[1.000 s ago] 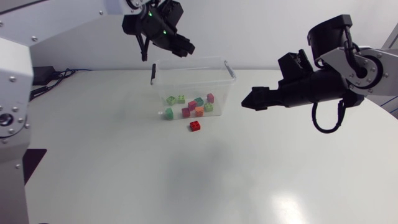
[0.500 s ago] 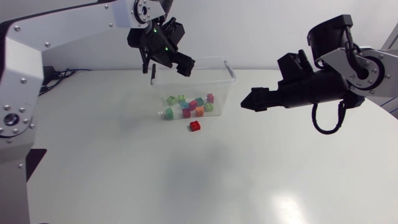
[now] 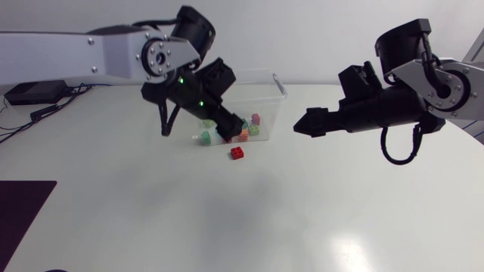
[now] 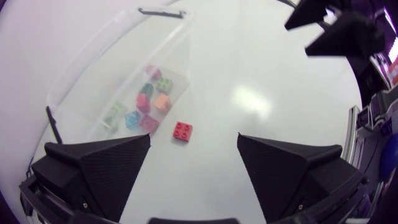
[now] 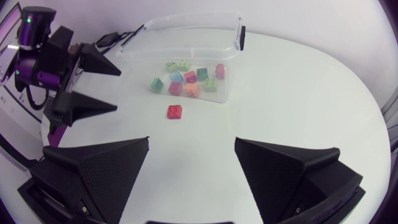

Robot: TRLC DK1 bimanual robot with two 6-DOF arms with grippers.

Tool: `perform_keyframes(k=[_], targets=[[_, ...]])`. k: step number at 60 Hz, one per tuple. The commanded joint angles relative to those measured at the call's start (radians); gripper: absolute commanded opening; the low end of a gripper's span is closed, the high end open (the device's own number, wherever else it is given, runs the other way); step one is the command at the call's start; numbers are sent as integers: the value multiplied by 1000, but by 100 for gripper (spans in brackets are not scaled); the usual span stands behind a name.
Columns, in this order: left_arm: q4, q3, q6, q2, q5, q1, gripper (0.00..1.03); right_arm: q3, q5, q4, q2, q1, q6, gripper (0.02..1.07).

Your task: Place the duplo bricks in the container

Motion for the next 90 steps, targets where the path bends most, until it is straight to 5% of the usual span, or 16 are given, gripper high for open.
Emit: perform_keyframes(k=[1,21,56,90], targets=[[37,-108,107,-15,25,-2,98,-31,-6,-5,-11,6,-14,102],[106,-52,262,194,98,15,96,-29,3,1,12,27,-5,102],[80,115,319,403,107,21,96,-57,0,26,23,17,-17,102],[-77,201,352,446,167,38,96,-69,-3,38,23,12,-19,102]])
